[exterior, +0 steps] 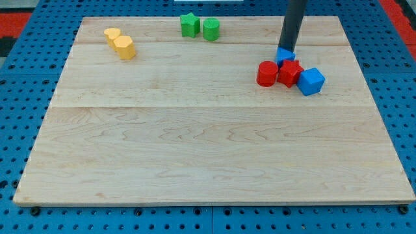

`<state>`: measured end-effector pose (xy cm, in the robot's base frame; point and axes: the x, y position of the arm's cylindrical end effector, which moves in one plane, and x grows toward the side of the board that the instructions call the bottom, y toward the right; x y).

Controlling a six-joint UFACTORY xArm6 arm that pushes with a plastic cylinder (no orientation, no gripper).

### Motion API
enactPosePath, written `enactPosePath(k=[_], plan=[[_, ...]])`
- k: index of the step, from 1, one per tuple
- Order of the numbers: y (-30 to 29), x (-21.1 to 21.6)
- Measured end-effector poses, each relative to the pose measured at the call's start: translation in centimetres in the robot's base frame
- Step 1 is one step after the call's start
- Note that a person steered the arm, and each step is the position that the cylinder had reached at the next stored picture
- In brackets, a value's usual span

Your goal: Slide the red circle closer to the yellow hexagon

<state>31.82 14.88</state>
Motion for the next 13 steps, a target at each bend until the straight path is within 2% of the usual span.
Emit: enactPosePath(k=[2, 3, 4, 5, 6, 7, 8, 9, 11, 13], plan=[[-1.2, 3.5], [-3.5, 7.9], [-4.2, 10.4], [-2.8, 12.2], [-6.4, 11.9], [-11.7, 7.3], [-8.2, 8.6], [-4.7, 4.9], [-20.6, 1.6], [-16.2, 5.2]])
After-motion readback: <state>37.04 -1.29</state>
